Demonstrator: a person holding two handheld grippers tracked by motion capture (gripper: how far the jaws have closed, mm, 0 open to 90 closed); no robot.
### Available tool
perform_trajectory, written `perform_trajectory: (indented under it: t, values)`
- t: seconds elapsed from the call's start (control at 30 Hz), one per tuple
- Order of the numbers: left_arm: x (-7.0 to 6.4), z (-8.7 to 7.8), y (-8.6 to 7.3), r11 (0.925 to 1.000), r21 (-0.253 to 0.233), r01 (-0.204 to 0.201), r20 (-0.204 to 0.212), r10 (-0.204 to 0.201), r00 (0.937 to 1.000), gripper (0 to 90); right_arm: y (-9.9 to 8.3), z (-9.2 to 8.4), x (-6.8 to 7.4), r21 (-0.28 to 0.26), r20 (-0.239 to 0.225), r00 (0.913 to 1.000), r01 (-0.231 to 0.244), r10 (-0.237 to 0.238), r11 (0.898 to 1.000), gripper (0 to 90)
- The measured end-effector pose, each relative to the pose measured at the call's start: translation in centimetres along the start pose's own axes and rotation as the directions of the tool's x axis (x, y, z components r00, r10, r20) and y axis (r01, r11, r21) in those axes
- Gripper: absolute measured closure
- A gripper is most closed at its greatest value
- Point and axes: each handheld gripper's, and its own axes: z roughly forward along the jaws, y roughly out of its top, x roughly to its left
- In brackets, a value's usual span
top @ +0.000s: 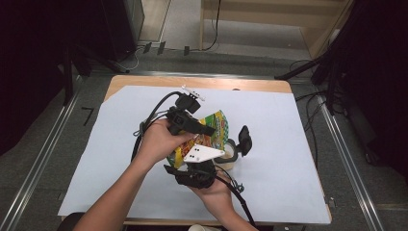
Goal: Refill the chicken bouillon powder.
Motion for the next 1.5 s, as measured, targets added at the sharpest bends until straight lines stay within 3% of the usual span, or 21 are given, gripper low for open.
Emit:
perform_trajectory:
  t: [0.63,1.5]
  values:
    - [0.12,-0.43,-0.33,0.9999,0.006,0.013,-0.006,-0.013,0.9999,77.9,-0.06,0.29,0.22,0.013,0.008,0.9991,0.042,-0.042,0.999,63.0]
    - [0.27,-0.49,-0.27,0.9999,0.004,0.017,-0.006,-0.017,0.9998,79.9,0.09,0.21,0.3,0.016,-0.002,0.9993,0.038,-0.038,0.999,62.7]
